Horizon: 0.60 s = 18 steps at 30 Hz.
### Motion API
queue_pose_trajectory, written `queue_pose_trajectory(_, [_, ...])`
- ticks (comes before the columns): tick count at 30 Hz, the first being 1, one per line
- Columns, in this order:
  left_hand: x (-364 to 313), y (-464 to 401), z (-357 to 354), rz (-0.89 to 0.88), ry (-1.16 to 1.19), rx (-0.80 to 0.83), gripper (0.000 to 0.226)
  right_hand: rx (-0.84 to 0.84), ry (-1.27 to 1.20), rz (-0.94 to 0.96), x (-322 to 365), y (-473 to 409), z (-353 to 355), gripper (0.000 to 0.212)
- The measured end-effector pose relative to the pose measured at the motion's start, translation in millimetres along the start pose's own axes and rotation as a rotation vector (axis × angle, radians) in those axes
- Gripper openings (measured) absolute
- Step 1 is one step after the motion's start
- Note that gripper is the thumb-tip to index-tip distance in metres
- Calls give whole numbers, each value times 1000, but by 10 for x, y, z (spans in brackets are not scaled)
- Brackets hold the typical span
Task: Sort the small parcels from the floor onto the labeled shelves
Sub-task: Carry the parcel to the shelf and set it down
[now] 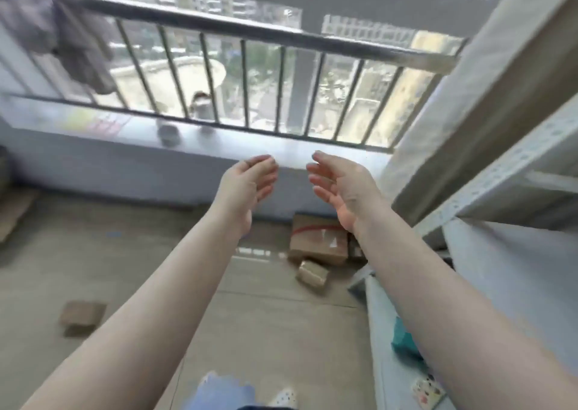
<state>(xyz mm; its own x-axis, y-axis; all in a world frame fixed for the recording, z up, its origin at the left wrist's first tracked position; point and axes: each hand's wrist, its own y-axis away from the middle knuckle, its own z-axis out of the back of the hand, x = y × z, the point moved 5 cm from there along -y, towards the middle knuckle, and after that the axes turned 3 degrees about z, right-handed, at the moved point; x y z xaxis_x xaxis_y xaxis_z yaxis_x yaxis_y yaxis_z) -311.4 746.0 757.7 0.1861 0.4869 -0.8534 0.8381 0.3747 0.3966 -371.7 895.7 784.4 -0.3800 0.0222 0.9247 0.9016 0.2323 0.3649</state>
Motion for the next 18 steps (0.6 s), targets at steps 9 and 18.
queue_pose_trajectory(9, [452,526,2451,106,150,-422,6,374,206,-254,-1632,258,-2051,6])
queue_pose_trajectory(18, [815,1135,4033,199,407,-734,8,650,335,-438,-2621,737,-3327,6])
